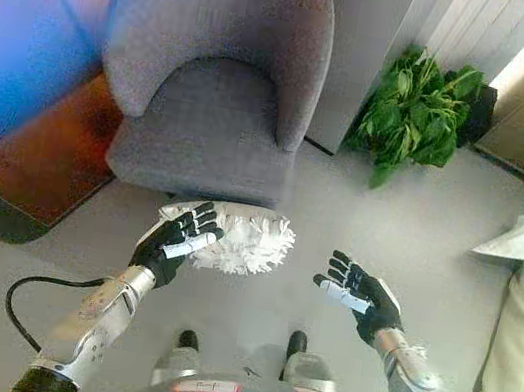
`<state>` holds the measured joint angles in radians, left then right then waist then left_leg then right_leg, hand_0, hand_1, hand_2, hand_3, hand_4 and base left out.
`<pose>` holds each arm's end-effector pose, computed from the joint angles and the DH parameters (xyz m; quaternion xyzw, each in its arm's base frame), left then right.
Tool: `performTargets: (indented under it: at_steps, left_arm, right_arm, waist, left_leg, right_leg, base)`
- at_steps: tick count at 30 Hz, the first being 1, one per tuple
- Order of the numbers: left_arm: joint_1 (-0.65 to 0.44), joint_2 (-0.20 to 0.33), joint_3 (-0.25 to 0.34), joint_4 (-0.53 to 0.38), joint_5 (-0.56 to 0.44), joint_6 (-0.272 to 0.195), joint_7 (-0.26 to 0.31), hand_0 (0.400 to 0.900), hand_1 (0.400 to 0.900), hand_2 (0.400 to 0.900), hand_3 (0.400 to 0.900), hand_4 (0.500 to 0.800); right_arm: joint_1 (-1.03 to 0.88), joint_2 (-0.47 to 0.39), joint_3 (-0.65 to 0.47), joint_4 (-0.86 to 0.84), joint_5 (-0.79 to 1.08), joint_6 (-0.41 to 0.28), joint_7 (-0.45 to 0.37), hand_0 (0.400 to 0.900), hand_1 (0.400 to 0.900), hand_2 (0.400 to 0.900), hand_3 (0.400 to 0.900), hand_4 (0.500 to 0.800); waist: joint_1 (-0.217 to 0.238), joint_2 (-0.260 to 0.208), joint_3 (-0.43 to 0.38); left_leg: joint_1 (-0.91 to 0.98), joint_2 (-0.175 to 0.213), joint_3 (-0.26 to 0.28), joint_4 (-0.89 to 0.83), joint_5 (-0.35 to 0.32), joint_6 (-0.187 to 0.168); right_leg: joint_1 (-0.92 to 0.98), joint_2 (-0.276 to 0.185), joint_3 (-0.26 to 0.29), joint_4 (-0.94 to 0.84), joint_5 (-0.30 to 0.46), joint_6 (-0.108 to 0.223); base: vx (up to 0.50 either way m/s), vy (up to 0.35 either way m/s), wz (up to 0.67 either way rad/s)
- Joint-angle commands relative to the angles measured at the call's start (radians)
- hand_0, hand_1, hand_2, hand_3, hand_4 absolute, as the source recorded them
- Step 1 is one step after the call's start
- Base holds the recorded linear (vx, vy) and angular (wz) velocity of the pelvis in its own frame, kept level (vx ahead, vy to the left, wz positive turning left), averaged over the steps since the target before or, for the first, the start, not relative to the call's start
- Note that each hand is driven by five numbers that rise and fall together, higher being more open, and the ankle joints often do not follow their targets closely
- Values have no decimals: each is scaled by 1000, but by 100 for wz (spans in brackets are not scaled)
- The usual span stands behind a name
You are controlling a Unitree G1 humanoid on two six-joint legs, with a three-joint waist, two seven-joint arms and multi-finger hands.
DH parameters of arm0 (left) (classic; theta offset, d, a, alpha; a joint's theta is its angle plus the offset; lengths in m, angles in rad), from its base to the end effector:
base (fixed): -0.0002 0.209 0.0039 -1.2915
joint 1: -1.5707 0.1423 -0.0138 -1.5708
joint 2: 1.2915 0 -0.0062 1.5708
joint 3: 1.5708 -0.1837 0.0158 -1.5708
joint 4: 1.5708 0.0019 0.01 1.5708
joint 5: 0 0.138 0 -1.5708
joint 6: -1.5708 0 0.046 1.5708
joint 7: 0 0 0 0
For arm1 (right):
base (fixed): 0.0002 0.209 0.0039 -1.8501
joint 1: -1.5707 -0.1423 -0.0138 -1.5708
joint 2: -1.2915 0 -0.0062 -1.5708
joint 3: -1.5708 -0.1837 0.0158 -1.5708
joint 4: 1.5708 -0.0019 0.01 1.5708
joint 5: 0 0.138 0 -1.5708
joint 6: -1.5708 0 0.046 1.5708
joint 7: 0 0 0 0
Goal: Pick up the pillow and put it on the sofa.
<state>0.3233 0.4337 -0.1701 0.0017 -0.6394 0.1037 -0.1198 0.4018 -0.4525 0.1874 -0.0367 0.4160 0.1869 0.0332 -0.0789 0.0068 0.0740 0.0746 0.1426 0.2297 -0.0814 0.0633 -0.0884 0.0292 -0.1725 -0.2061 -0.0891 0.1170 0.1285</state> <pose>0.1223 0.2120 -0.0059 -0.1276 0.2355 -0.0755 0.9605 0.1015 -0.2130 -0.0118 0.0043 0.3043 0.0551 0.9510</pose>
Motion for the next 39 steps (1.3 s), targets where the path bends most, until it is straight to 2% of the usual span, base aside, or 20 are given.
performTargets:
  at_steps: [1, 5, 16, 27, 32, 34, 38, 39]
  left_arm:
    - [-81, 51, 64, -60, -6, -105, -22, 900, 900, 900, 900, 800]
    - [-82, 54, 68, -74, -5, -83, -31, 900, 900, 900, 900, 800]
    - [-60, 49, 67, -92, -8, -94, -24, 900, 900, 900, 900, 800]
    - [-63, 55, 56, -97, -13, -93, -33, 900, 900, 900, 900, 800]
    - [-56, 58, 60, -101, -34, -92, -22, 900, 900, 900, 900, 800]
    - [-55, 58, 63, -98, -39, -96, -18, 900, 900, 900, 900, 800]
    - [-55, 55, 61, -96, -61, -119, -29, 900, 900, 900, 900, 800]
    - [-50, 52, 61, -102, -62, -123, -30, 900, 900, 900, 900, 800]
  right_arm:
    - [-69, 11, -49, -73, 6, -89, -18, 900, 900, 900, 900, 800]
    - [-71, 10, -43, -68, 5, -100, -27, 900, 900, 900, 900, 800]
    - [-55, 10, -49, -81, -25, -110, -45, 900, 900, 900, 900, 800]
    - [-66, 3, -41, -86, -24, -106, -40, 900, 900, 900, 900, 800]
    - [-73, -11, -40, -81, -20, -106, -34, 900, 900, 900, 900, 800]
    - [-78, -18, -39, -79, -16, -107, -31, 900, 900, 900, 900, 800]
    - [-95, -42, -37, -69, -17, -115, -24, 900, 900, 900, 900, 800]
    - [-94, -47, -36, -66, -20, -121, -21, 900, 900, 900, 900, 800]
  waist:
    - [2, -33, -7]
    - [6, -36, -7]
    - [12, -38, -14]
    - [22, -40, -12]
    - [34, -45, -1]
    - [38, -45, 9]
    - [45, -51, 44]
    - [50, -52, 56]
  left_leg:
    - [48, -1, 48, 3, -50, 28]
    - [46, -5, 49, 6, -52, 31]
    - [53, -16, 54, 0, -60, 36]
    - [43, -2, 48, 13, -53, 28]
    - [19, 18, 32, 61, -53, 12]
    - [-6, 36, 16, 100, -34, -2]
    - [-81, 81, -39, 248, 22, -30]
    - [-117, 101, -68, 313, 72, -42]
  right_leg:
    - [32, 15, -9, 18, -45, 6]
    - [34, 12, -11, 17, -47, 6]
    - [43, 13, -9, 2, -42, 12]
    - [39, 27, -4, 2, -51, 0]
    - [39, 35, -7, 2, -54, -12]
    - [39, 44, -7, 2, -57, -22]
    - [20, 54, 4, 20, -60, -51]
    - [16, 57, 10, 28, -60, -62]
  base:
    - [0, 0, 0]
    - [7, 11, -3]
    - [4, -4, -4]
    - [-10, -39, 0]
    - [2, -98, -4]
    - [2, -119, -6]
    - [-26, -93, -2]
    - [-15, -87, -11]
